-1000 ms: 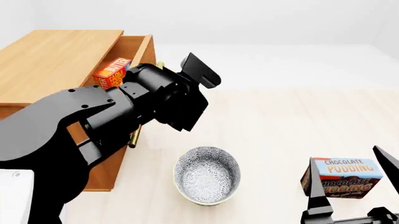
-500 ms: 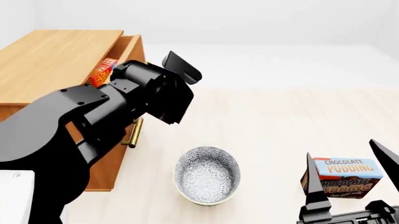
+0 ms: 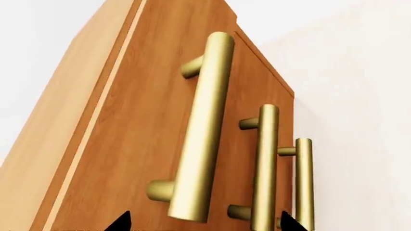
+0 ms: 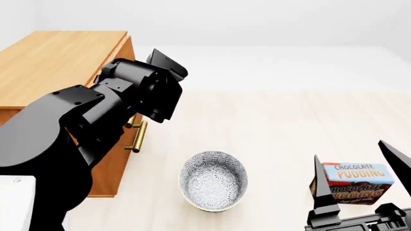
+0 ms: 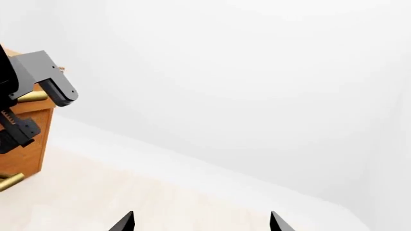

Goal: Put the butter at the back in the top drawer of the cabinet and close it.

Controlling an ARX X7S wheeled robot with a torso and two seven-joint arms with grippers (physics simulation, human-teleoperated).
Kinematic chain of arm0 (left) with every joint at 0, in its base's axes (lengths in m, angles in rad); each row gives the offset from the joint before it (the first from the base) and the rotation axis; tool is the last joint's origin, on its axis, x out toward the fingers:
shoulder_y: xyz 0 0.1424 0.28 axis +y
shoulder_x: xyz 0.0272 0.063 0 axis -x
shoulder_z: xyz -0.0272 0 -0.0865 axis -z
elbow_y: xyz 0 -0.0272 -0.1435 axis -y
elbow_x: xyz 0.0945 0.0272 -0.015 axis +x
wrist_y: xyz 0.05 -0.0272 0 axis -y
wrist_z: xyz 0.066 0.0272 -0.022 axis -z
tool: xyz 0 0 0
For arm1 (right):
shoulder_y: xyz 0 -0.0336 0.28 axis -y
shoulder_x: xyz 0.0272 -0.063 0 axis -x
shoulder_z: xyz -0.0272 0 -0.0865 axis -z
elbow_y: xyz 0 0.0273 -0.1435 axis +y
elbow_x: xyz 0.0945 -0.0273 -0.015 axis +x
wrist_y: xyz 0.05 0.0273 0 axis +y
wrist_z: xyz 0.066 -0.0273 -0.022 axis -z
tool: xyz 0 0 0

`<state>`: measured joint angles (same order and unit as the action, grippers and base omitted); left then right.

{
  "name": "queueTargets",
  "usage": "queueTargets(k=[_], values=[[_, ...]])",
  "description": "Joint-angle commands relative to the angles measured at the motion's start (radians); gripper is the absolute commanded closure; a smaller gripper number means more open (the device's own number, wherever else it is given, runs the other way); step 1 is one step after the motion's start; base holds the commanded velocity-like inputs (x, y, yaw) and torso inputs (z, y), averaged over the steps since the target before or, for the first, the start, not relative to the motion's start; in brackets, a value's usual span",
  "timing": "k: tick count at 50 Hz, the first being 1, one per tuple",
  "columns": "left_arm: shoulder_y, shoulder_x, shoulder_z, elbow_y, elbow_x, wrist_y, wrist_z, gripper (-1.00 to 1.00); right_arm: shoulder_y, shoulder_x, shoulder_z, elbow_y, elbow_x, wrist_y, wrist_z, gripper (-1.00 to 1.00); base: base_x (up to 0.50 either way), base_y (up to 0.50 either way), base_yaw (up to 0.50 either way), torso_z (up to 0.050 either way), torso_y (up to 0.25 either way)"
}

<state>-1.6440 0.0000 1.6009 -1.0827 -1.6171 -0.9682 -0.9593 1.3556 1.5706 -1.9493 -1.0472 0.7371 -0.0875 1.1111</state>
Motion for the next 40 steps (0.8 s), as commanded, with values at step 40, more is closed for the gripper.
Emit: queueTargets(k=[40], values=[[0.067, -0.217, -0.097, 0.320, -0.016, -0.063, -0.252, -1.00, 0.010, 0.000, 0.019, 0.000, 0.011, 0.007, -0.021, -1.00, 0.00, 0.00, 0.00, 0.000, 0.000]])
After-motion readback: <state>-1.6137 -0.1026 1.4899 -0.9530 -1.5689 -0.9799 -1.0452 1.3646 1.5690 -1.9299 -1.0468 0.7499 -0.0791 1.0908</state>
